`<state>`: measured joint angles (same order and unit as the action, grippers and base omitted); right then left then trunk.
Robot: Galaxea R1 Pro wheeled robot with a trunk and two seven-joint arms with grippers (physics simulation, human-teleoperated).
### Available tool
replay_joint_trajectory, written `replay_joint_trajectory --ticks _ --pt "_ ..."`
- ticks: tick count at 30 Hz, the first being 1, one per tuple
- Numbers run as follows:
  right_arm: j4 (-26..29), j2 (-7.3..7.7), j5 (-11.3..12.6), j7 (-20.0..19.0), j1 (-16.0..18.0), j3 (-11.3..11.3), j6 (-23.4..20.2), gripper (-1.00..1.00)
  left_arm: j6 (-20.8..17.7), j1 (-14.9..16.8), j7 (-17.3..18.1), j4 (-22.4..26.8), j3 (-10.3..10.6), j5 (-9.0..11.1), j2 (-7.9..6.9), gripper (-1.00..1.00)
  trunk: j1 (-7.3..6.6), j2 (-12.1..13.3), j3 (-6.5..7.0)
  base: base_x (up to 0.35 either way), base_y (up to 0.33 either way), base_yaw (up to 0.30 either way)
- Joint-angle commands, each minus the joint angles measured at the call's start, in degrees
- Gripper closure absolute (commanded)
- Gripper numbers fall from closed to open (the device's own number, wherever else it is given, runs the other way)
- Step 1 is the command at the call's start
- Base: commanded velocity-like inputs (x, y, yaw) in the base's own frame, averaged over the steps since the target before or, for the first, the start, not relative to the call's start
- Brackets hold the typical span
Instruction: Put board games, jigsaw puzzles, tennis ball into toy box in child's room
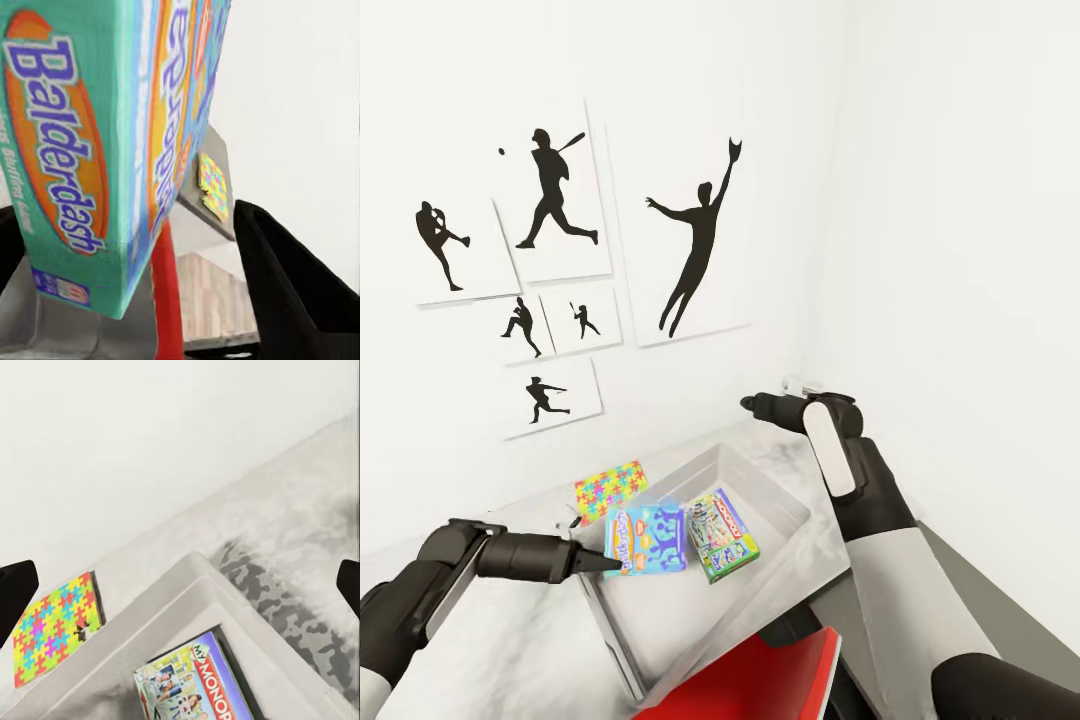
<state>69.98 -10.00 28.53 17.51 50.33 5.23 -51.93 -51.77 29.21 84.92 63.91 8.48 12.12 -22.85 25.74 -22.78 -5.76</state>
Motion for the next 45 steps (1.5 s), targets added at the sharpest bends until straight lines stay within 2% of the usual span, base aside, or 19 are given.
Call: replay_joint_trajectory --ticks 1,8,35,41,45 --pt "-5.9 0.0 0.5 0.6 1.3 0.0 -0.1 -1.0 -4.9 0.1 -0.7 -7.7 2.8 0.1 0.17 -1.0 0.04 -0.1 -0.13 0.0 0.0 0.0" --pt "-6.4 0.0 0.4 0.6 1.0 0.0 -0.1 -1.0 -3.4 0.1 -0.7 -10.4 2.9 -0.1 0.59 -1.0 0.04 -0.1 -0.13 0.0 0.0 0.0" --pt "-6.4 0.0 0.4 0.7 1.0 0.1 0.0 -1.0 -1.9 0.1 -0.1 -10.6 1.8 0.1 0.02 -1.0 0.04 -0.1 -0.13 0.0 0.0 0.0" --pt "-6.4 0.0 0.4 0.6 1.0 0.1 0.0 -1.0 -1.2 0.1 1.8 -10.4 0.8 0.2 -0.04 -1.0 0.04 -0.1 -0.13 0.0 0.0 0.0" --pt "-6.4 0.0 0.4 0.6 1.0 0.1 0.0 -1.0 0.9 0.1 5.1 -9.9 0.6 0.1 -0.12 -1.0 0.04 -0.1 -0.13 0.0 0.0 0.0"
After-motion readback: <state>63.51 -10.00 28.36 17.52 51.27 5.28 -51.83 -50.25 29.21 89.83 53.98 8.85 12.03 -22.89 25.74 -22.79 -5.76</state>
